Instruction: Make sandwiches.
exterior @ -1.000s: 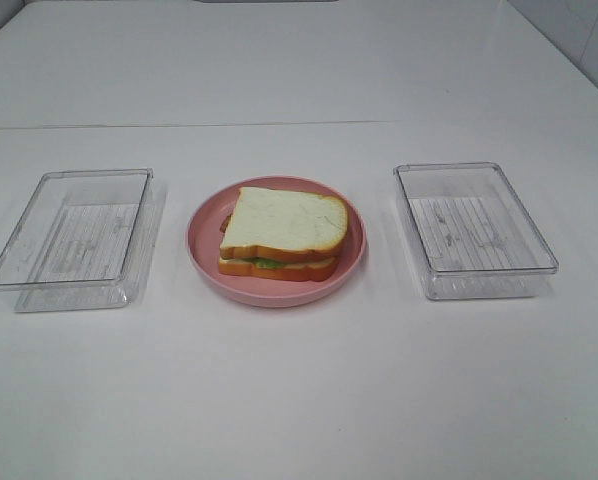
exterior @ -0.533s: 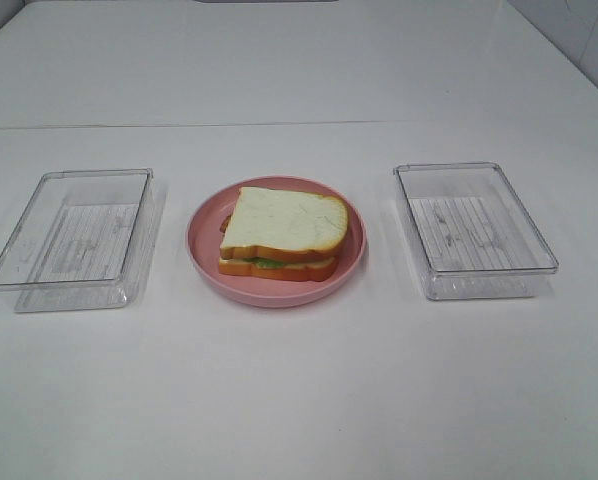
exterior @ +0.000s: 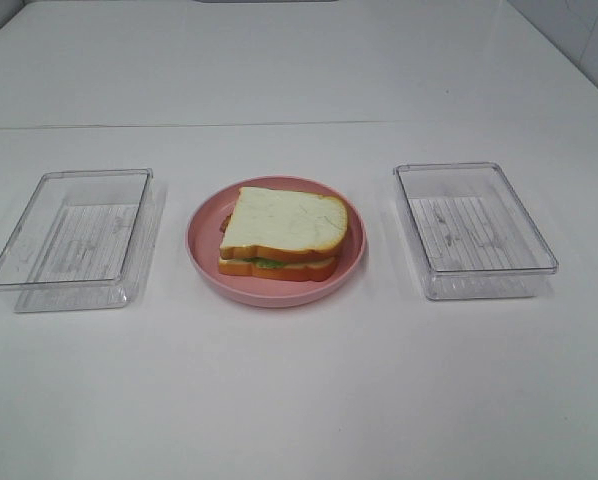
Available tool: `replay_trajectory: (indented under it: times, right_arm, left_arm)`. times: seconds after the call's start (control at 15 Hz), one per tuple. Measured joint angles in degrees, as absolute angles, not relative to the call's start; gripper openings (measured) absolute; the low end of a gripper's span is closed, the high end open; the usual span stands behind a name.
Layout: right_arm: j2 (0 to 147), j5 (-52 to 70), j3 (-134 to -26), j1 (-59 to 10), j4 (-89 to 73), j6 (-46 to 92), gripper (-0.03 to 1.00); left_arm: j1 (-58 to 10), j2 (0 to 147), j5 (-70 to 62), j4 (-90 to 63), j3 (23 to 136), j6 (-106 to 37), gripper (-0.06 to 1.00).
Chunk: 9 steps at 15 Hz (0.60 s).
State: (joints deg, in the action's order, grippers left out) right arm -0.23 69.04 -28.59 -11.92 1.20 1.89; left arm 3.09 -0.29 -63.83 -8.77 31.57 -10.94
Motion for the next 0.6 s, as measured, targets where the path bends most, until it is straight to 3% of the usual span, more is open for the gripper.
replay_trajectory:
  times: [0.27, 0.6]
  right_arm:
    - [-0.23, 69.04, -28.59, -2.41, 0.57, 1.89, 0.85]
    - [-0.23, 68.81, -28.59, -1.78, 0.00, 1.89, 0.85]
  left_arm:
    - [3.09, -0.29, -63.83, -8.77, 31.57, -10.94, 0.99]
    - [3.09, -0.29, -63.83, -8.77, 31.57, -10.94, 0.99]
